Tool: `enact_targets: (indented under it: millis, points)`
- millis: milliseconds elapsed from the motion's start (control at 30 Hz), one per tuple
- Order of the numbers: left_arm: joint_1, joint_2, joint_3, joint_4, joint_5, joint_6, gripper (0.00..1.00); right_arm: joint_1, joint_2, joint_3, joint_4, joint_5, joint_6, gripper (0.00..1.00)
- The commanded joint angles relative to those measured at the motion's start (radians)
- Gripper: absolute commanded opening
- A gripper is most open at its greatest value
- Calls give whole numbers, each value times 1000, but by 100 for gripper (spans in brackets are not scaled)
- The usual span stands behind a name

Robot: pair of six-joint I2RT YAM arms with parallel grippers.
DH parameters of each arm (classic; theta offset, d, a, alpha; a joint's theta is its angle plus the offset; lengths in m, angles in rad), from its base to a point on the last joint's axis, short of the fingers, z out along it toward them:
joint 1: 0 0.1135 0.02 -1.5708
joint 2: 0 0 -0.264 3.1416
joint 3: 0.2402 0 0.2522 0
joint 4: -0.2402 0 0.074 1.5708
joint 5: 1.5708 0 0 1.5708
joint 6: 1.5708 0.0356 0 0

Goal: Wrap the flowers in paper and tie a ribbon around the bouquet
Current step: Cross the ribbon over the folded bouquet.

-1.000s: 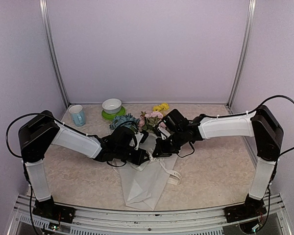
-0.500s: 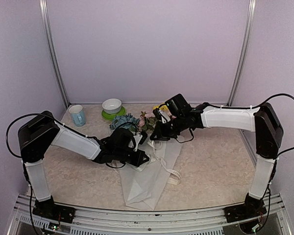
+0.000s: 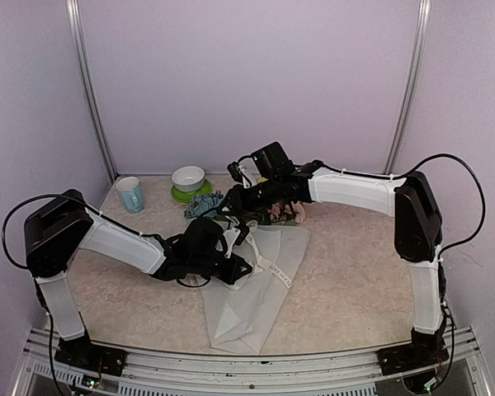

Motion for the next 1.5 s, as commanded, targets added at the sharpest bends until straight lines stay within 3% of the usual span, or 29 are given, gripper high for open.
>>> enact_targets:
  millis: [0,167,300,400,533,633,867,1000,1133,1233,1267,1467]
  points:
    - [-8,-33,-7,22,-15,24,0,-4,-47,16,-62,25,-23,43]
    - [-9,-28,5,15,-16,30,0,-37,-119,10,-128,30,-66,74]
    - [-9,-29,10,9,-17,31,0,-47,-193,-49,-212,95,-109,78]
    - [-9,-33,11,4,-26,40,0,-54,-276,-208,-174,117,-101,68]
    - [-8,-28,22,-11,-31,50,0,-59,-318,-424,-64,49,-46,42]
    - [-9,-26,29,-15,-29,54,0,-39,-285,-487,-22,7,-44,40]
    - [-9,-43,20,-23,-42,52,0,-9,-201,-469,18,-9,-91,47]
    - [-8,-73,0,-16,-53,64,0,-9,-148,-454,17,38,-104,30]
    - [-9,-88,3,-37,-61,85,0,-10,-125,-458,19,50,-117,27]
    - [-8,-115,10,-46,-57,106,0,-10,-128,-474,37,31,-119,3]
    - [-6,-132,21,-54,-55,121,0,-9,-132,-488,50,19,-119,0]
    - [-6,-244,170,-148,-116,356,0,-10,-142,-572,185,-102,-119,0]
